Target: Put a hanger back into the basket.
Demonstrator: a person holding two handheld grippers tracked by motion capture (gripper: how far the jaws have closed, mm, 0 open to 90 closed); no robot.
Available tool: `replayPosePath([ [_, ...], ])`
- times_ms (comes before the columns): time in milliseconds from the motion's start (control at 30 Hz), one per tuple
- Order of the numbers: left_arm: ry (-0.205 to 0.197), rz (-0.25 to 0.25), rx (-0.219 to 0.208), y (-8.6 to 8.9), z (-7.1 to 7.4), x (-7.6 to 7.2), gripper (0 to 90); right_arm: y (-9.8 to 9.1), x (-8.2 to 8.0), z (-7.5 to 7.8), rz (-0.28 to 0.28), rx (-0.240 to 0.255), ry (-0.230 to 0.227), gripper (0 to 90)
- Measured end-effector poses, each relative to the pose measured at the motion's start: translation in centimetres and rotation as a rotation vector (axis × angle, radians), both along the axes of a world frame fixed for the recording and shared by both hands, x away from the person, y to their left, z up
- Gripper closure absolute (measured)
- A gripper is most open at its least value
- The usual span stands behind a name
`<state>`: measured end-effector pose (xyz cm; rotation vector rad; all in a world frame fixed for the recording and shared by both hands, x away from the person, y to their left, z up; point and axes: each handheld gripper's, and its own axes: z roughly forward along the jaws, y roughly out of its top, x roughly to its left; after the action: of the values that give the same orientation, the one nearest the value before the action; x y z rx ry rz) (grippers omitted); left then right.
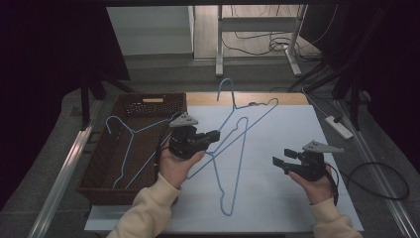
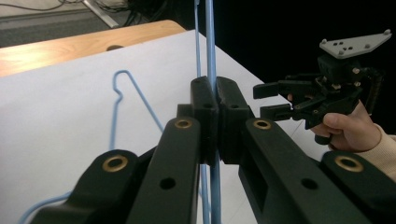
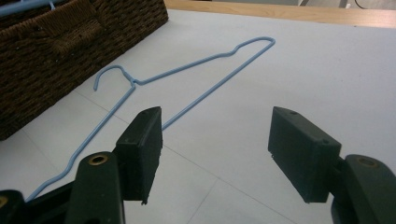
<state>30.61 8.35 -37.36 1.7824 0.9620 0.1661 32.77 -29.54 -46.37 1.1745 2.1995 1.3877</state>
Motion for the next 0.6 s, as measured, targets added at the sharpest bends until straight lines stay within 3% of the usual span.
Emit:
replayPosePath([
  [600, -0.026, 0.084, -0.029, 7.6, 0.1, -1.1, 87.0, 0.1, 0.2, -1.3, -0.009, -0.037, 0.015, 30.4],
])
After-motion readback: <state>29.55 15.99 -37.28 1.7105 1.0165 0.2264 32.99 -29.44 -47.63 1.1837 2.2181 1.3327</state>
